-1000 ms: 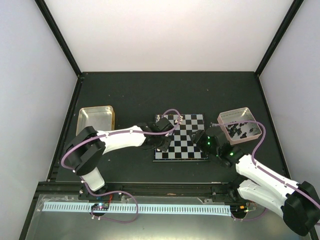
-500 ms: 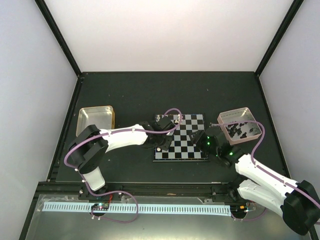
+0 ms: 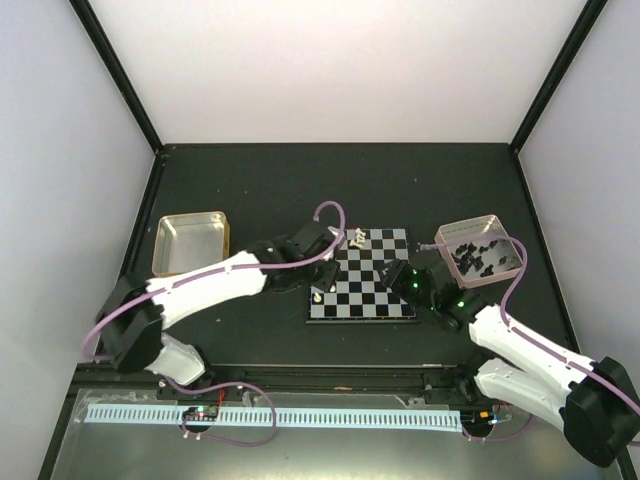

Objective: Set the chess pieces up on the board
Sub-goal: Place the chess piece on the chessboard, then pick up the chess piece from the chessboard.

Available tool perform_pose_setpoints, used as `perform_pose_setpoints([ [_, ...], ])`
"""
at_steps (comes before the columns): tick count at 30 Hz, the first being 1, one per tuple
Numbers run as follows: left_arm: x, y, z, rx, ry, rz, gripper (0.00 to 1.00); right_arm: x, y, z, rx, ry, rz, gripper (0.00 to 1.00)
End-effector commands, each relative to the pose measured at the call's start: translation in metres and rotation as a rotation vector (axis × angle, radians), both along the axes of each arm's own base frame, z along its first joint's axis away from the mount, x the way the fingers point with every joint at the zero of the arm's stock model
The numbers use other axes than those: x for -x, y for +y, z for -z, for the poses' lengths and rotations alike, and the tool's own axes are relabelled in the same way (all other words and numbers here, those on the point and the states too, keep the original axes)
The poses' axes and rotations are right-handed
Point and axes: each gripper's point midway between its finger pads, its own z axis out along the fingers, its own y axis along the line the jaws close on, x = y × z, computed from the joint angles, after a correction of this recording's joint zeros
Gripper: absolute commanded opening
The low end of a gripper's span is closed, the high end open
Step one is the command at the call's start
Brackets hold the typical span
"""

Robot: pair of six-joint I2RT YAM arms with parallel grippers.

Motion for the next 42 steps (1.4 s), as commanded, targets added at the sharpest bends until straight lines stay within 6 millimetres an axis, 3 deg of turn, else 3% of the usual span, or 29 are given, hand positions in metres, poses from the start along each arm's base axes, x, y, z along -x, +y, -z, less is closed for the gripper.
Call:
perform_pose_setpoints([
  [1,-0.009,0.011,-0.059,0.139,-0.159,-0.041,0.42,-0.013,0.001,-0.015,0.073,-0.061,-0.030,0.56],
  [6,-0.008,0.058,-0.121,0.243,-0.387,-0.158,0.51,-0.025,0.002,-0.019,0.157,-0.082,-0.063,0.57],
  [11,0.004,0.109,-0.155,0.315,-0.589,-0.253,0.59,-0.044,0.008,-0.024,0.280,-0.116,-0.133,0.59],
  [16,0.027,0.152,-0.191,0.421,-0.774,-0.299,0.67,-0.067,0.022,-0.014,0.435,-0.097,-0.250,0.58],
  [23,0.037,0.181,-0.198,0.434,-0.830,-0.371,0.72,-0.110,0.034,0.006,0.597,-0.039,-0.259,0.55],
  [32,0.033,0.176,-0.186,0.400,-0.789,-0.368,0.73,-0.146,0.048,0.040,0.686,0.063,-0.228,0.53],
  [42,0.032,0.172,-0.182,0.390,-0.774,-0.355,0.73,-0.149,0.044,0.071,0.770,0.156,-0.245,0.52],
])
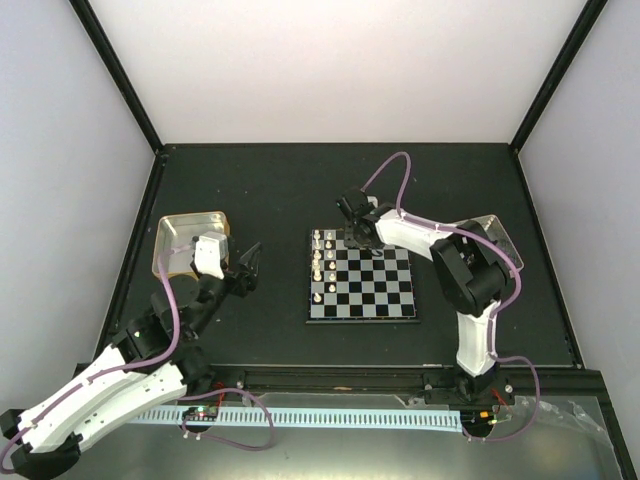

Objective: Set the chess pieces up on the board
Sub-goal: Pick up the chess piece from the chessboard.

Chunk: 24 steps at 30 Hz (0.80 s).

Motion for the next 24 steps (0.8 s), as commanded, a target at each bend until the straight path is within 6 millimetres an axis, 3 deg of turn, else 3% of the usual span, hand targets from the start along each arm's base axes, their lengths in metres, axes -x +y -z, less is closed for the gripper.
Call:
perform_pose_setpoints([
  [1,-0.001,0.001,0.001,-0.010,0.005,-0.008,0.73,0.002,-0.013,0.006,0.070,0.024,0.016,0.52],
  [18,-0.003,-0.003,0.004,-0.026,0.015,-0.001,0.73,0.048,-0.024,0.014,0.054,0.128,-0.080,0.41],
  [24,-0.003,-0.003,0.005,-0.026,0.018,0.000,0.73,0.051,-0.032,0.015,0.086,0.126,-0.064,0.48],
])
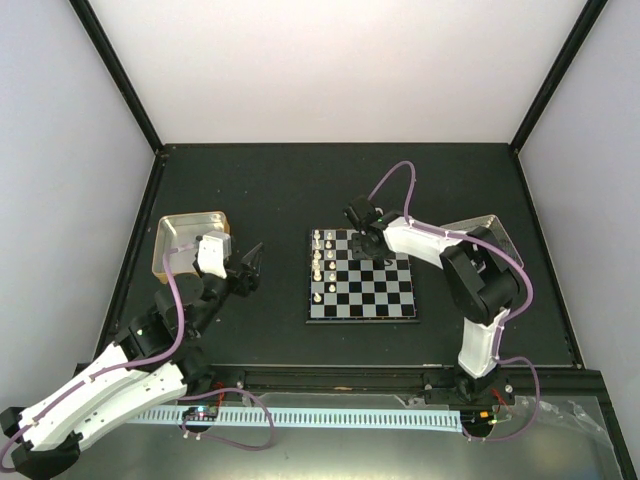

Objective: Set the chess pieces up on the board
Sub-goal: Pick up the chess piece from the chessboard.

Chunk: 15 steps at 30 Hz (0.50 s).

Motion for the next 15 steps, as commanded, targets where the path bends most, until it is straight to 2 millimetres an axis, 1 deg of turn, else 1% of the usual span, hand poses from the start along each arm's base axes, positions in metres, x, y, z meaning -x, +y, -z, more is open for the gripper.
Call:
perform_pose_setpoints([
  [1,-0.001,-0.001,0.001,-0.010,0.004,0.000,0.73,0.013,-0.014,0.003,0.048,0.031,0.011,0.48],
  [7,-0.002,-0.003,0.002,-0.016,0.008,0.003,0.73,0.017,-0.028,-0.003,0.083,0.007,0.064,0.49],
  [12,-0.003,-0.004,0.002,-0.020,0.008,0.007,0.73,0.025,-0.031,-0.004,0.072,0.012,0.072,0.49],
  [15,-0.003,-0.004,0.002,-0.020,0.009,0.006,0.73,0.029,-0.030,-0.006,0.055,0.012,0.071,0.51],
])
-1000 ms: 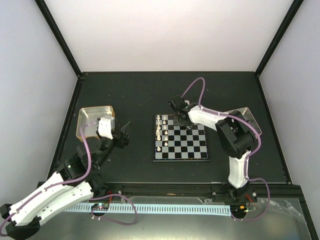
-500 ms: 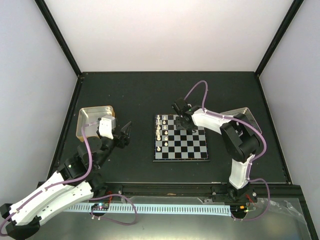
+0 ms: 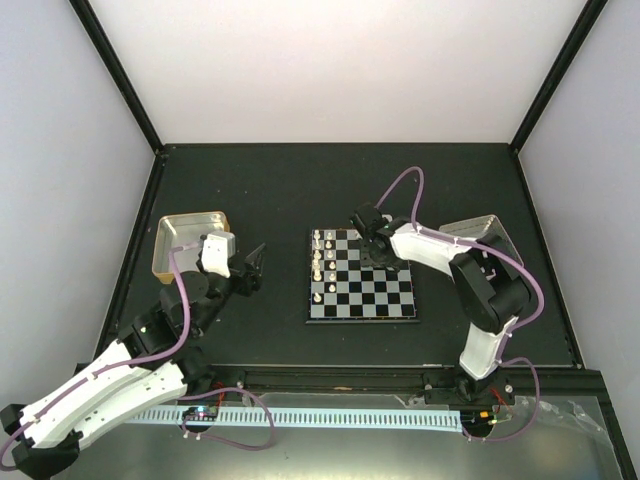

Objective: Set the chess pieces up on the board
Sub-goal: Pick up the chess piece from the chessboard.

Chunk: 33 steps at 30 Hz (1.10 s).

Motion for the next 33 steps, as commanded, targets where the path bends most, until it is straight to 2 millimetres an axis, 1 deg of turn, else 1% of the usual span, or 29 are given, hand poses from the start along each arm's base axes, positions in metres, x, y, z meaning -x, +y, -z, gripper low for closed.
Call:
perform_pose_setpoints([
  [1,-0.001,-0.001,-0.004,-0.001,-0.007,0.003,0.73,0.010,-0.007,-0.006,0.009,-0.004,0.016,0.52],
  [4,-0.001,-0.002,-0.004,-0.002,-0.008,0.005,0.73,0.007,-0.005,-0.009,-0.007,-0.016,0.019,0.53],
  [7,-0.001,-0.002,-0.004,-0.004,-0.008,0.006,0.73,0.002,-0.002,-0.011,-0.015,-0.027,0.032,0.51],
  [11,-0.001,-0.001,-0.003,-0.007,-0.006,0.004,0.73,0.001,-0.008,-0.010,0.004,-0.041,0.069,0.44],
  [15,-0.001,-0.002,-0.003,-0.004,-0.005,0.005,0.73,0.005,-0.016,-0.008,0.022,-0.046,0.098,0.33],
  [17,-0.001,-0.003,-0.003,-0.002,-0.005,0.007,0.73,0.008,-0.017,-0.008,0.016,-0.047,0.106,0.29],
  [20,-0.002,-0.005,-0.003,0.002,0.000,0.015,0.73,0.012,-0.015,-0.007,-0.002,-0.042,0.104,0.17],
  [25,-0.003,-0.011,0.000,0.021,0.017,0.032,0.74,0.017,-0.011,-0.008,-0.034,-0.045,0.092,0.12],
  [27,-0.003,-0.016,0.003,0.038,0.036,0.046,0.75,0.017,-0.009,-0.012,-0.057,-0.067,0.072,0.10],
  [30,-0.003,-0.025,0.006,0.064,0.070,0.076,0.76,0.014,0.002,-0.033,-0.151,-0.157,0.011,0.10],
  [33,0.000,-0.038,0.005,0.104,0.102,0.129,0.78,0.014,0.024,-0.071,-0.310,-0.285,-0.117,0.10],
])
